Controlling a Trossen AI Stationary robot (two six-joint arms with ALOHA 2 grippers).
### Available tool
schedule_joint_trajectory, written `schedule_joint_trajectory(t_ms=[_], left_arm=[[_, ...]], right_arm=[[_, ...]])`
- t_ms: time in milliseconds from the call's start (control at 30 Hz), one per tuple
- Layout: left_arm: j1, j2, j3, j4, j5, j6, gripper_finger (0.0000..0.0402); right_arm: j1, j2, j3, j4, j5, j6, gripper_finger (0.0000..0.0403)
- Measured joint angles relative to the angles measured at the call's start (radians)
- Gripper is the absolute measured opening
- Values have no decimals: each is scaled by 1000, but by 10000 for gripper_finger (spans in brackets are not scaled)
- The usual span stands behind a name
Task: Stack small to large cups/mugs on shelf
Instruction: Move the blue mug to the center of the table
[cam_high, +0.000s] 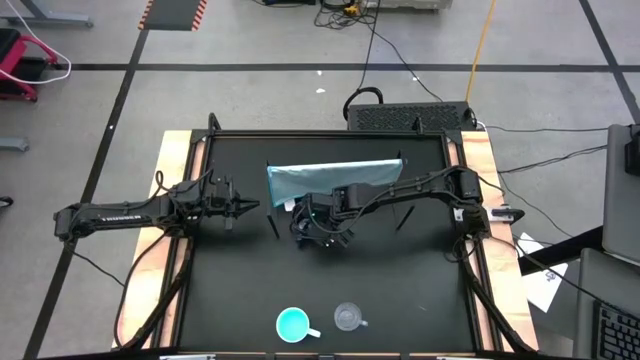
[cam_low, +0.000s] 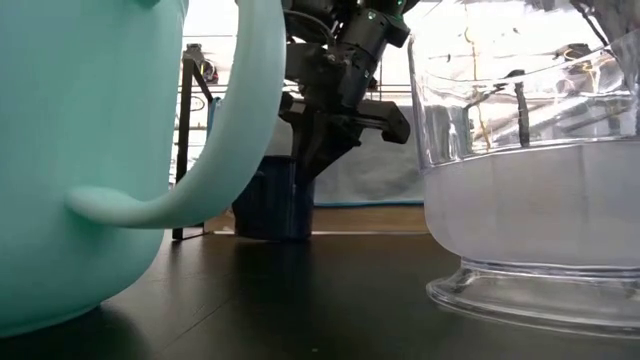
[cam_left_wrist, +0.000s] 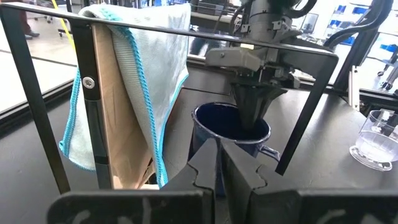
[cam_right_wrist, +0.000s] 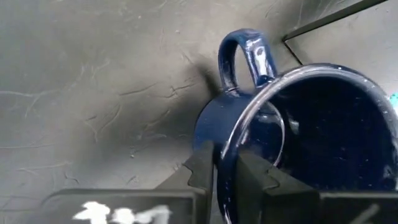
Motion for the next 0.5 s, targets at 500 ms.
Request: schedule_joint_trajectory(t_ms=[500], left_arm=[[0,0,0,-13,0,0,21]], right_arm=[[0,-1,0,35,-1,-3,40]])
